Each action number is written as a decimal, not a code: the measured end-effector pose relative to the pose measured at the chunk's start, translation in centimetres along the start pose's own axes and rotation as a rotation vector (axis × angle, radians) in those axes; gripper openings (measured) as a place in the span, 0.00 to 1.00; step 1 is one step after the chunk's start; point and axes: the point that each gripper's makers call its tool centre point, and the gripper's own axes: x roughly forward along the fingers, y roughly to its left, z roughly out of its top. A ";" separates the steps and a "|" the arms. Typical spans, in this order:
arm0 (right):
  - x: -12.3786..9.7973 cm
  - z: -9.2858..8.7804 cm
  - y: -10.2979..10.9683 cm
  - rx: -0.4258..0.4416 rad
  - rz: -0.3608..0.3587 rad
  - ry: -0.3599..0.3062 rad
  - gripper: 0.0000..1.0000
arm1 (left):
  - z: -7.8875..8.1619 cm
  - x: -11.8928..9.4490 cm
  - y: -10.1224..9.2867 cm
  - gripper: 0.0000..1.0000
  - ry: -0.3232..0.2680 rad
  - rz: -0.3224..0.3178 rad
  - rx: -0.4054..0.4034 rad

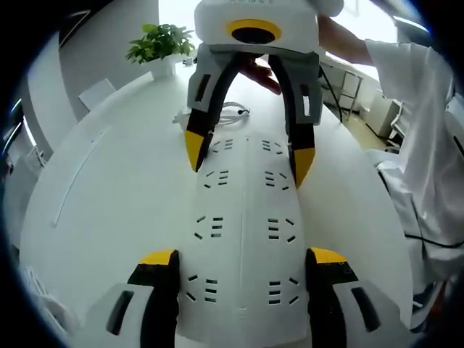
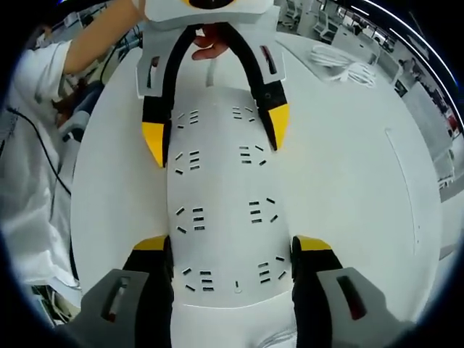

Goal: Straighten the power strip on the desk, plug the charger into it

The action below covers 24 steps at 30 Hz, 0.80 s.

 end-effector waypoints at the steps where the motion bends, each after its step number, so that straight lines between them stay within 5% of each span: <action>1: 0.0 0.0 0.0 0.001 0.000 -0.004 0.66 | 0.0 0.0 0.0 0.72 0.000 0.000 0.000; 14: -2.3 0.9 -0.4 0.054 -0.047 -0.206 0.65 | 0.0 0.0 0.0 0.72 -0.012 -0.003 -0.001; 20: -9.2 3.9 -1.6 0.189 -0.164 -0.582 0.62 | 0.0 0.0 0.0 0.72 -0.020 -0.006 -0.002; 24: -14.9 2.3 -3.2 0.343 -0.285 -0.832 0.58 | 0.1 0.0 -0.1 0.72 -0.025 -0.007 -0.002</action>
